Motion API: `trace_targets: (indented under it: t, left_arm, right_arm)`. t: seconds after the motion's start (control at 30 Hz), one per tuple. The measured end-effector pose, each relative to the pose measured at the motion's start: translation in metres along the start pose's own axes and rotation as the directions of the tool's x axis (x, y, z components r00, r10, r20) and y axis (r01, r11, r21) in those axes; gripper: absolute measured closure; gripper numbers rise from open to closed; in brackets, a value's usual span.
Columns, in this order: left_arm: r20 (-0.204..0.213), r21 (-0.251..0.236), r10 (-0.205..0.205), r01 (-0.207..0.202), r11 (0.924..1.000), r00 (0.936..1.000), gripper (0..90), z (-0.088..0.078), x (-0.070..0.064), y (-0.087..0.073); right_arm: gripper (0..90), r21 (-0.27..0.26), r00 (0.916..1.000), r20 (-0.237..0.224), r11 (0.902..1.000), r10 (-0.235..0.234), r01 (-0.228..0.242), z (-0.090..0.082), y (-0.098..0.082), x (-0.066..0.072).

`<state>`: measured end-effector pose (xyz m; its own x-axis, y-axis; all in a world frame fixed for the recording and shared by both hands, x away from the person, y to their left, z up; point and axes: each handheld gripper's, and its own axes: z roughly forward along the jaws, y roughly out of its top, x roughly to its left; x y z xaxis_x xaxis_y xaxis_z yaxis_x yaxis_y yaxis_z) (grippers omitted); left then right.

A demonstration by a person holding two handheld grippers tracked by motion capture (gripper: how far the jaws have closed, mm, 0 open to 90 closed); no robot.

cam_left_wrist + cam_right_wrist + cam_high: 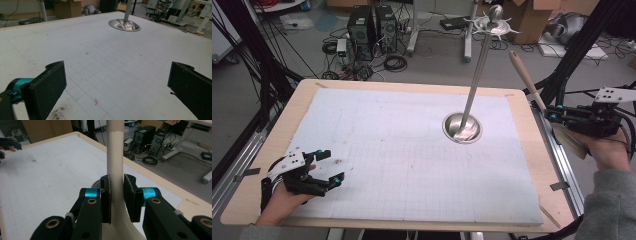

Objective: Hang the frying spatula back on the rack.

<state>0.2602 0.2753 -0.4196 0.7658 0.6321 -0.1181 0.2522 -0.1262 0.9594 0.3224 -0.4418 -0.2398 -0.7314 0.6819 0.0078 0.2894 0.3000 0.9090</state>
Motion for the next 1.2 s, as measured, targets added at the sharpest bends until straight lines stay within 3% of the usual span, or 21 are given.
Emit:
trace_targets:
  t: [0.7,1.2]
  left_arm:
    - [-0.01,0.013,0.0,0.0,0.9999,0.9999,2.4,0.0,0.001,-0.003]
    - [-0.017,0.009,-0.002,0.003,1.0,0.9999,2.4,-0.003,0.003,-0.003]
  right_arm:
    - [77.8,-0.031,0.9995,0.007,0.9991,-0.03,0.031,-0.012,0.024,0.002]
    - [77.7,-0.052,0.9993,0.033,0.9985,-0.016,0.018,-0.019,0.035,-0.003]
